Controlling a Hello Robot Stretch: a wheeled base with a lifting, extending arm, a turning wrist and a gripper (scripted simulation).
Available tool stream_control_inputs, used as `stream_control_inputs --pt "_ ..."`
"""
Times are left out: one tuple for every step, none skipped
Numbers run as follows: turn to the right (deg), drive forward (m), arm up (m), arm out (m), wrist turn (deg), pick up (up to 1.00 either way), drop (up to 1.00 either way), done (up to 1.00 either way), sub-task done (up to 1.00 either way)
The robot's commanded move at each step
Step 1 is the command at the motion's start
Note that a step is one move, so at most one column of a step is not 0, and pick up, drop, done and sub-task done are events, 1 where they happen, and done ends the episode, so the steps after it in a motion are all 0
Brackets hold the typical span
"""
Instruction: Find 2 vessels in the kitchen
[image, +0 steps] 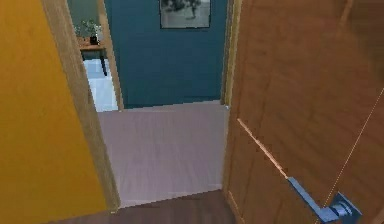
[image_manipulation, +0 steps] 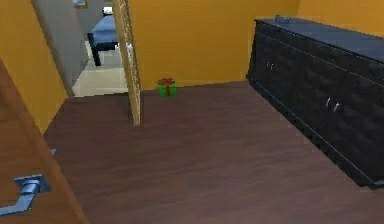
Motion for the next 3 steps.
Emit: stream_control_inputs --pt "0.0 0.55 0.00 0.00 0.0 0.00 0.00 0.00 0.00" --pt "-3.0 0.00 0.00 0.00 0.0 0.00 0.00 0.00 0.00" --pt "-3.0 0.00 0.00 0.00 0.0 0.00 0.00 0.00 0.00"
